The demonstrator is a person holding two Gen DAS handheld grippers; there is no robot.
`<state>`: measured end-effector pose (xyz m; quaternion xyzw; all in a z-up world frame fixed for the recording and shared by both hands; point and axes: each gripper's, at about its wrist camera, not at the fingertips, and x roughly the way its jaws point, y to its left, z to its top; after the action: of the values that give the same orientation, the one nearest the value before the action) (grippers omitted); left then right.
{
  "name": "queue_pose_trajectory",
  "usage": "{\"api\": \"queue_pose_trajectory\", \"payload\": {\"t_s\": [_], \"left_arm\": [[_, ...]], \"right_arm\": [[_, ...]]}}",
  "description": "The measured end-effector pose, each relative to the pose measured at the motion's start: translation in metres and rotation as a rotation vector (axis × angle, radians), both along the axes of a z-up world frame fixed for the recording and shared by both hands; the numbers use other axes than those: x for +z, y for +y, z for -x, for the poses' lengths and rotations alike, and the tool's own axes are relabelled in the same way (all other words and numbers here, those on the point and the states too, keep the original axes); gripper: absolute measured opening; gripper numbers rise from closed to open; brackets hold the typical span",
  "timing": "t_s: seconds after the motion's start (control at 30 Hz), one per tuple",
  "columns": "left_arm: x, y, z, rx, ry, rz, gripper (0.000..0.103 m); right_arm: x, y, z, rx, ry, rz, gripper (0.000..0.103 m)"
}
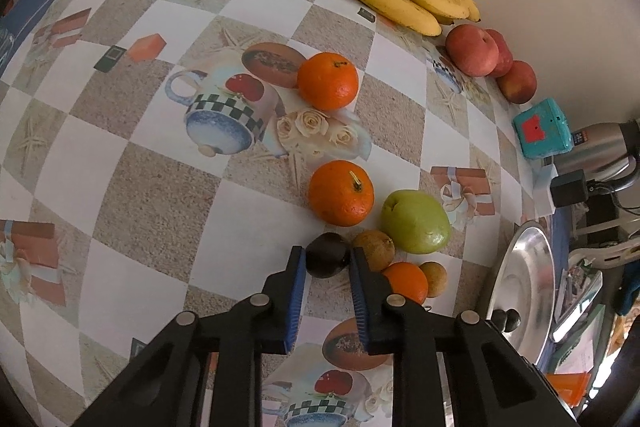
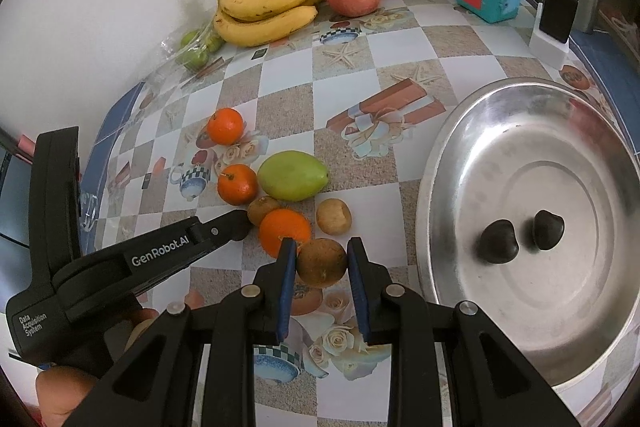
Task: Organize fruits
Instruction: 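Carry the kiwi in the right tool over the steel basin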
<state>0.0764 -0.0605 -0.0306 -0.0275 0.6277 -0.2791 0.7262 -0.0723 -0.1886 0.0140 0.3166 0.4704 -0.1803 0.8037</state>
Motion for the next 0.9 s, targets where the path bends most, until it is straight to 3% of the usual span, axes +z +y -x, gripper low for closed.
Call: {"api": "queue_pose_trajectory", "payload": {"t_s": [0.63,0.9], "left_arm": [[0.035,0.025,-0.007,0.081,-0.058,0.074,0.023],[0.050,0.009,0.007,0.022,-0.100,0.085,0.023]], "right_arm": [[0.000,-0.018,0.015,-0.065,-0.003,-0.025,0.027],[0.004,-0.046,0.041,-0.175,0.015,-0.012,0.027]]}}
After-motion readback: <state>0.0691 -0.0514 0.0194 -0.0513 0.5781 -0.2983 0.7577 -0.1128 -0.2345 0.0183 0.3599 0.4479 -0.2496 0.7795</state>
